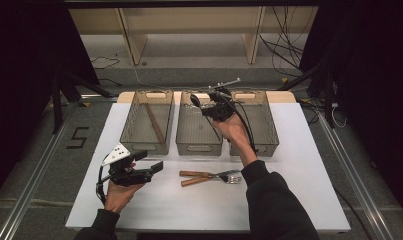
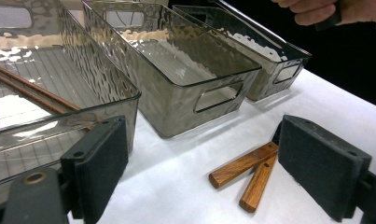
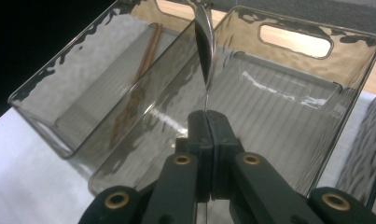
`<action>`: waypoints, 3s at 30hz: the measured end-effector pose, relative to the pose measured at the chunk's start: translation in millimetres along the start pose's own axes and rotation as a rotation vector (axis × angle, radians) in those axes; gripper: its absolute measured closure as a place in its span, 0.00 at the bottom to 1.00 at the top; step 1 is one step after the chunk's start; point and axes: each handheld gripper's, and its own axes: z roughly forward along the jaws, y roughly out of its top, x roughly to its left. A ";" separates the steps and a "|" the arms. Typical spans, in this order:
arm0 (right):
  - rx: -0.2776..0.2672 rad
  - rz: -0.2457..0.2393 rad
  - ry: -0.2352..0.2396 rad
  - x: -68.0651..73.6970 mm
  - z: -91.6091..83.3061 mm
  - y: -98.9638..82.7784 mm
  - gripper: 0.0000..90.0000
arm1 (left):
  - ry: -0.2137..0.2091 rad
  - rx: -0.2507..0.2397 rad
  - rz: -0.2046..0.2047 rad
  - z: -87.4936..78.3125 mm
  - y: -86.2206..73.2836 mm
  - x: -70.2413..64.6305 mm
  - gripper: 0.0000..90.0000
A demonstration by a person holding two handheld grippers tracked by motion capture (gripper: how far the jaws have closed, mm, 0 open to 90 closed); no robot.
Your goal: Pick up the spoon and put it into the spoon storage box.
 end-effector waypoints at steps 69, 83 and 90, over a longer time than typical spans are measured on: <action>0.063 0.026 -0.032 -7.3 37.2 1.7 0.53 | -0.011 0.011 0.020 2.5 -2.1 -1.6 0.18; -0.014 -0.076 0.103 9.5 -8.9 -17.5 0.40 | -0.008 0.014 0.019 2.2 -1.9 -1.6 0.18; -0.015 -0.149 0.178 19.9 -27.7 -44.9 0.36 | -0.005 0.015 0.021 2.4 -1.9 -1.3 0.18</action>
